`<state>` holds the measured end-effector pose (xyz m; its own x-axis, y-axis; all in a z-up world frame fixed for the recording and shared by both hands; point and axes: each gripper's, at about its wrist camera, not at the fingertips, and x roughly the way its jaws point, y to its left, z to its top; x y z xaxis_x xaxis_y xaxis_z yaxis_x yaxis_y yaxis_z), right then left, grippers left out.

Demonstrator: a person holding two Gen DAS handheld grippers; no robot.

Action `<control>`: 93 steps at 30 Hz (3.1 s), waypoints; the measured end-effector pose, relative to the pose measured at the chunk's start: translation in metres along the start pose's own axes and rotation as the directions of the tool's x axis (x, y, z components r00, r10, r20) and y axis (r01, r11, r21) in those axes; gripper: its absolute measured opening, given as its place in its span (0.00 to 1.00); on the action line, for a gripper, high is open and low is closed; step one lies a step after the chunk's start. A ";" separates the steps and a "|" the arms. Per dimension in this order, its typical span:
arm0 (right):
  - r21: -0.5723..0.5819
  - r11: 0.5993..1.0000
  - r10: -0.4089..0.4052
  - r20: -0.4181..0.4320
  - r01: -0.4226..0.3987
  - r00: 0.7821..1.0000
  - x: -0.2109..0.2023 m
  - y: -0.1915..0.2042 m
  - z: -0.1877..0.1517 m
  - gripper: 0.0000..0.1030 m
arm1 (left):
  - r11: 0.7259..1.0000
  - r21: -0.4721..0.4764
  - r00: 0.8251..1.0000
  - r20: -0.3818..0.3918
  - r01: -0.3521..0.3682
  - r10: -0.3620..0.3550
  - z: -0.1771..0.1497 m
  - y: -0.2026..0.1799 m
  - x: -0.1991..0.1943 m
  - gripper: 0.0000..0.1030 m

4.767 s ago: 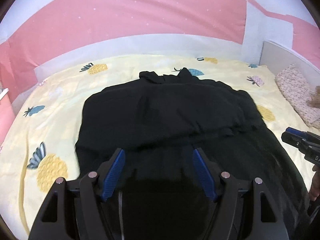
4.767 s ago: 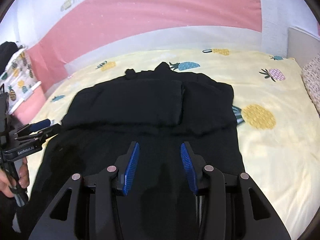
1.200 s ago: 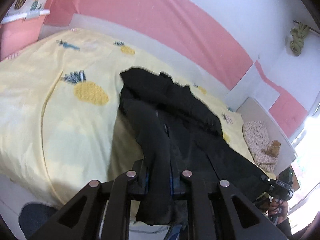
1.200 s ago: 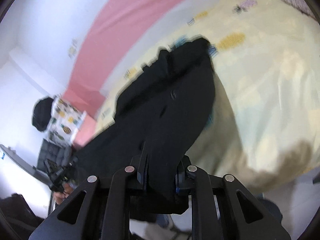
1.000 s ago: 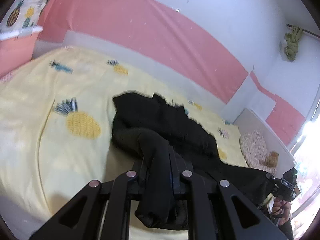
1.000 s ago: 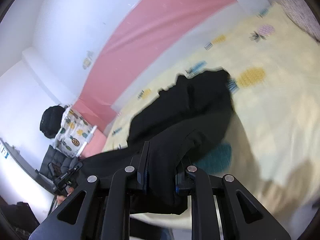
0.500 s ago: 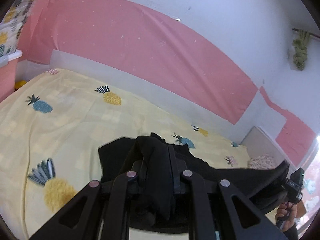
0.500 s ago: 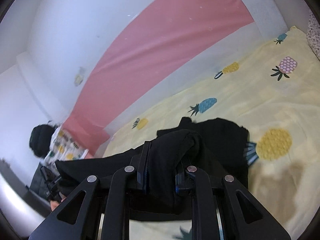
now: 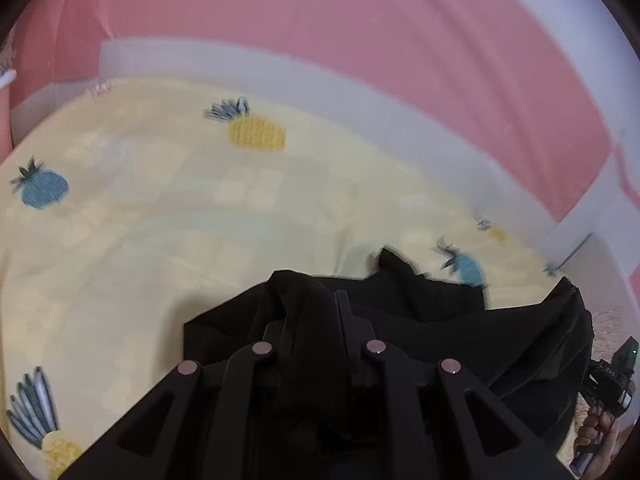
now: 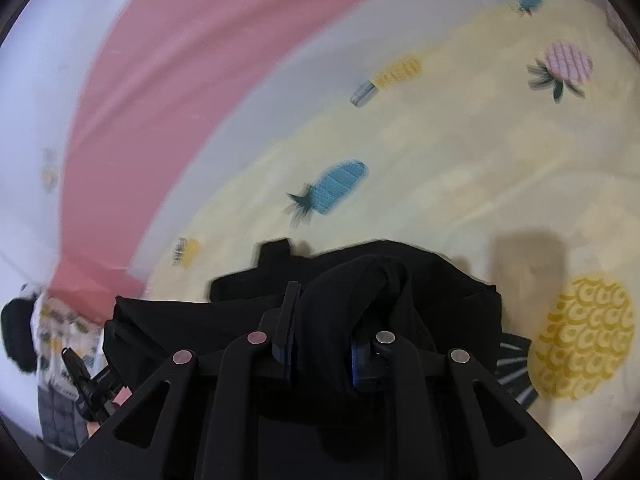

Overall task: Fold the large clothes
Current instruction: 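Carry the held hem over the coat body toward the collar with both tools, then lower the hem onto the coat body and open both tools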

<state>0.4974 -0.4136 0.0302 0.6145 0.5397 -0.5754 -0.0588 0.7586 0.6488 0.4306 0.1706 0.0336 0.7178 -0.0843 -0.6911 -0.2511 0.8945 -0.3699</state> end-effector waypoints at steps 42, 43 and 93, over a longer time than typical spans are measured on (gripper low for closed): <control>-0.177 0.945 -0.276 0.017 0.275 0.961 0.076 -0.040 0.001 0.22 | 0.983 0.087 0.987 -0.003 -0.162 0.162 0.000 -0.010 0.105 0.30; -0.178 0.943 -0.283 0.017 0.281 0.959 0.075 -0.039 0.000 0.25 | 0.984 0.082 0.987 -0.007 -0.161 0.162 0.002 -0.006 0.102 0.32; -0.410 0.865 -0.277 0.093 0.290 0.956 0.097 0.067 -0.065 0.28 | 0.919 0.392 0.998 -0.039 -0.035 0.054 -0.066 -0.177 0.101 0.44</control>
<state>0.5017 -0.2871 -0.0145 0.6773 0.2722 -0.6835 -0.1948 0.9622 0.1901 0.5043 -0.0255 -0.0118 0.6773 -0.0525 -0.7338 -0.0013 0.9974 -0.0726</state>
